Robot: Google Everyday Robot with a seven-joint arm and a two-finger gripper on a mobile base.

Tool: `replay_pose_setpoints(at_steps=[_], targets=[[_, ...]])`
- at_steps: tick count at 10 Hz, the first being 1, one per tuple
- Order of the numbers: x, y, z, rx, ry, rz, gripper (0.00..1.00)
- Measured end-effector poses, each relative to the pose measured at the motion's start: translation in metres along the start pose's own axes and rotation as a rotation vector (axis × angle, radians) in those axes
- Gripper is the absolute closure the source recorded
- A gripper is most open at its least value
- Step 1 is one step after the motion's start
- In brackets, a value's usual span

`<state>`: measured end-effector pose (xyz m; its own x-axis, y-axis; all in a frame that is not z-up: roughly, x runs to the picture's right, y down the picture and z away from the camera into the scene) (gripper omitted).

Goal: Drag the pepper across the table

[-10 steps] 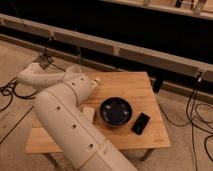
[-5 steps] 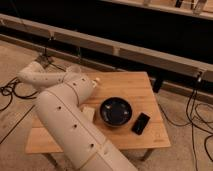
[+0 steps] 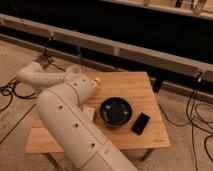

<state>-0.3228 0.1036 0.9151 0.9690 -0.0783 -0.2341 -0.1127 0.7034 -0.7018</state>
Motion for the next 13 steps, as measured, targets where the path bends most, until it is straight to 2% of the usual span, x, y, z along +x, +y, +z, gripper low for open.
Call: replay_pose_setpoints(at_steps=[6,13], targets=[[-0.032,0.027,-0.002,-0.048,-0.054,-0.073,1.0],[-0.068,0.045,-0.003,-0.088,-0.099,-0.145,1.0]])
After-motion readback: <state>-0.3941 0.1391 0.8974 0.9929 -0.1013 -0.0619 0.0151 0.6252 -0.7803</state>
